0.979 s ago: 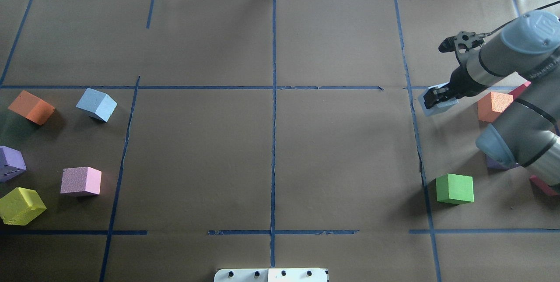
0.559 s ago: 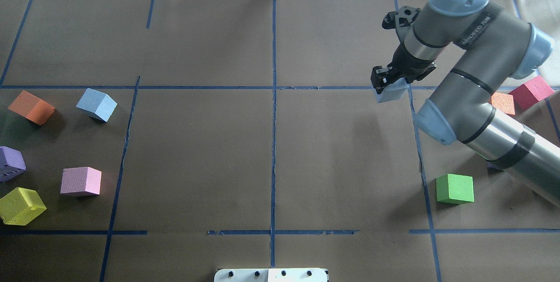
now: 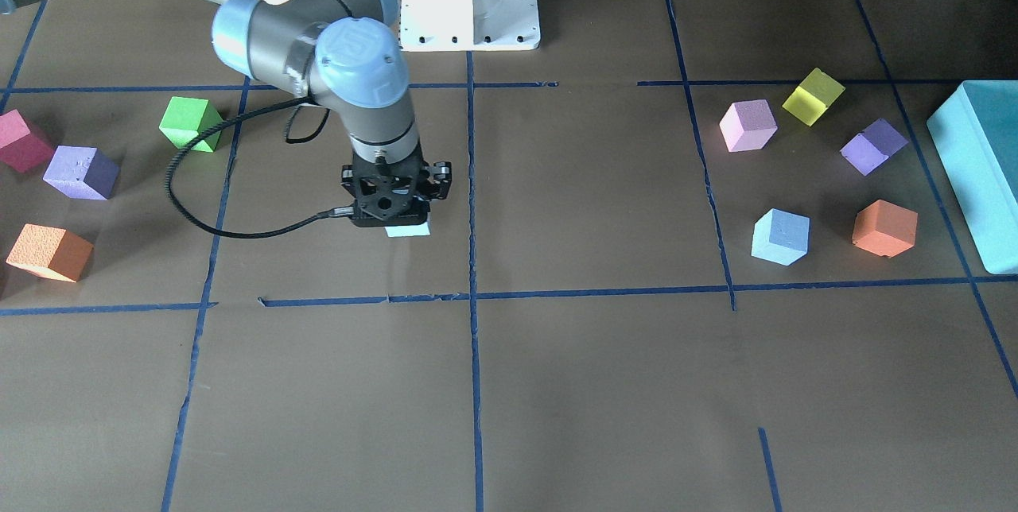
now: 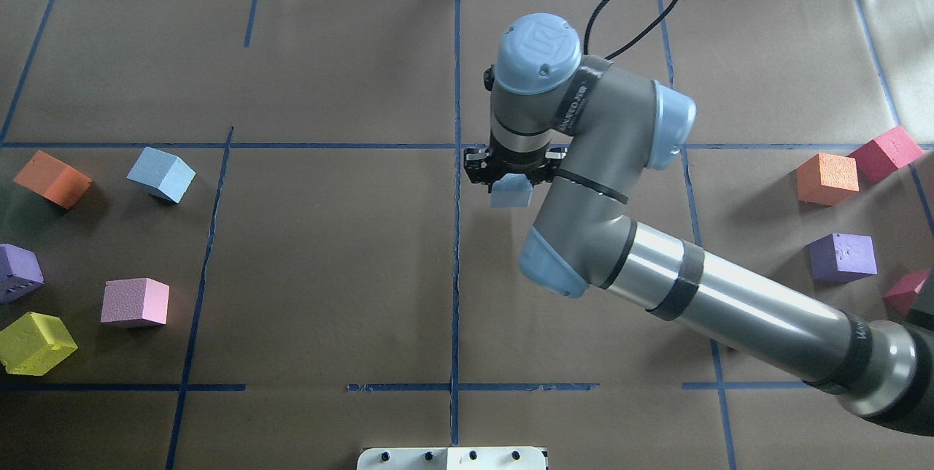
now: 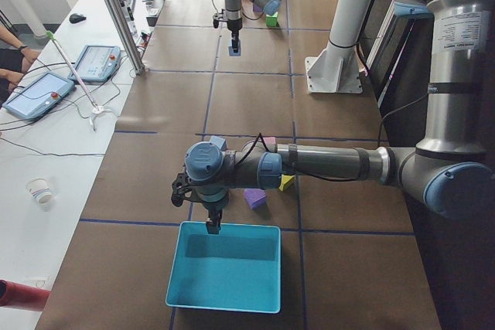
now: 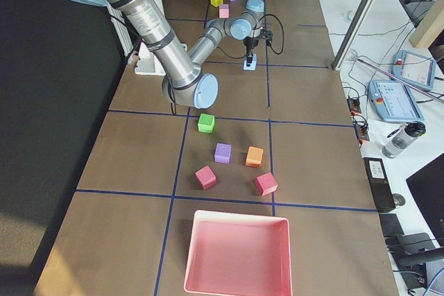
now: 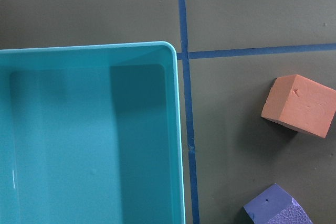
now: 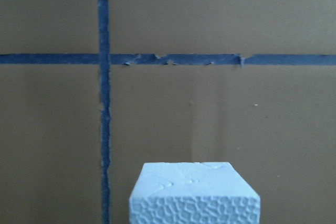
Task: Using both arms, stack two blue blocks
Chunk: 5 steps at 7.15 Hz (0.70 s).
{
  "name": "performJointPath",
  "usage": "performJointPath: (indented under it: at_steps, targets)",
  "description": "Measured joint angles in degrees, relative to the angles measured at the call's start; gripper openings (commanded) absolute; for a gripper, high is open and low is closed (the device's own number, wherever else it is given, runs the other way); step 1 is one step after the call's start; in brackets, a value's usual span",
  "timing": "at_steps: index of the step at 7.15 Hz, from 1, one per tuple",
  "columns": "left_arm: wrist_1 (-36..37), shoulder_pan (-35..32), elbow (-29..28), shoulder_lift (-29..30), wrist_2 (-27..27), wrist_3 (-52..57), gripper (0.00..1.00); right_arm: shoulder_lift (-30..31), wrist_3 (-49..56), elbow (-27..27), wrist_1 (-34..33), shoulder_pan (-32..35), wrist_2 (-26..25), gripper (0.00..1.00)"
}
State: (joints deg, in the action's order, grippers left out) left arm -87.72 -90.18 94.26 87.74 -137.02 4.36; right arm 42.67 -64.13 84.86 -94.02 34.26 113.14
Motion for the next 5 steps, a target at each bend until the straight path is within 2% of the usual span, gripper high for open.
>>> performJointPath:
  at_steps: [2, 3, 5]
  targets:
    - [-0.02, 0.0, 0.03, -0.03, 0.0, 0.05, 1.0, -4.17, -1.93, -6.53, 3.87, -2.65, -1.9, 0.03]
    - [-0.06, 0.0, 0.04, -0.03, 0.0, 0.09, 1.0, -4.77, -2.64, -8.22, 5.57, -3.52, -2.63, 0.1]
    - [-0.08, 0.0, 0.14, -0.07, 0.0, 0.12, 1.0, -5.0, -3.86, -9.09, 6.59, -4.24, -3.04, 0.99]
